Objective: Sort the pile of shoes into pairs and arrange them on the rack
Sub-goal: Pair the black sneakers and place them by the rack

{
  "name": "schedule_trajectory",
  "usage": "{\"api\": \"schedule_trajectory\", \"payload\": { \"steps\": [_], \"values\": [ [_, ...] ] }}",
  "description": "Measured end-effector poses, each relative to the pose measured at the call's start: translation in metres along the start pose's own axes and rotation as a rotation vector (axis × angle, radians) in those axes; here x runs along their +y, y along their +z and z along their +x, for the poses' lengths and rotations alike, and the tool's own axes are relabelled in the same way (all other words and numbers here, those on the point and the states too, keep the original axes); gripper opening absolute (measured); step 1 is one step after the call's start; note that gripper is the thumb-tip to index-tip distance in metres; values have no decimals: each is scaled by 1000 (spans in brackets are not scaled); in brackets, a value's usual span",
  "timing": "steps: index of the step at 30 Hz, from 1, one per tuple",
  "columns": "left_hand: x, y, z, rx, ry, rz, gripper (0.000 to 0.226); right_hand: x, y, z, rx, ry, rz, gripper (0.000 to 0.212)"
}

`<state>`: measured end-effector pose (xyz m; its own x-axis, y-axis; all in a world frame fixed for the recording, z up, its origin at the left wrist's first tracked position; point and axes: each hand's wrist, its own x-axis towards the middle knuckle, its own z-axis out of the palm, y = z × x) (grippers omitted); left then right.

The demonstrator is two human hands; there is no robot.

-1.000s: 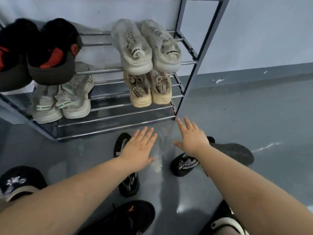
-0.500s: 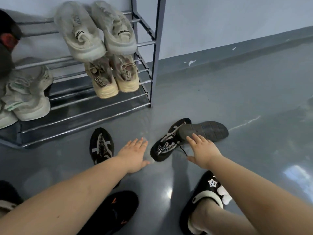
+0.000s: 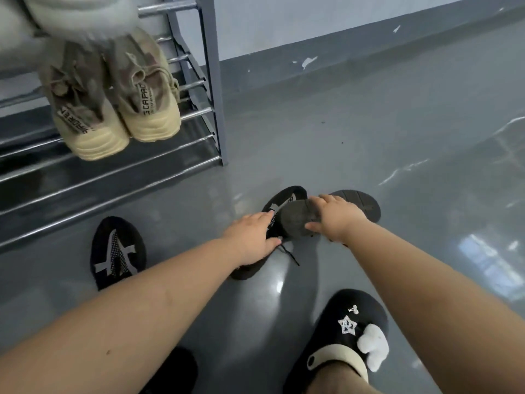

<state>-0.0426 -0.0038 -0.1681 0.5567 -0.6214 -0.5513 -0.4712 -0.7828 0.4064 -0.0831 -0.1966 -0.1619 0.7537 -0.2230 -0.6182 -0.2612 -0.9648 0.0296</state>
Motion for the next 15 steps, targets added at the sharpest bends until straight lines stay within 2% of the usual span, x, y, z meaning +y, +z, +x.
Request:
{"api": "schedule_trajectory", "payload": {
  "steps": [5, 8, 15],
  "values": [
    [9, 19, 39, -21, -96, -194, 69, 13, 7, 31, 0, -24, 89, 77],
    [8, 33, 57, -19, -182, -337, 59, 17, 7, 41, -2, -5, 193, 75],
    [10, 46, 62, 80, -306, -694, 59, 22, 5, 35, 9, -23, 93, 66]
  ]
}}
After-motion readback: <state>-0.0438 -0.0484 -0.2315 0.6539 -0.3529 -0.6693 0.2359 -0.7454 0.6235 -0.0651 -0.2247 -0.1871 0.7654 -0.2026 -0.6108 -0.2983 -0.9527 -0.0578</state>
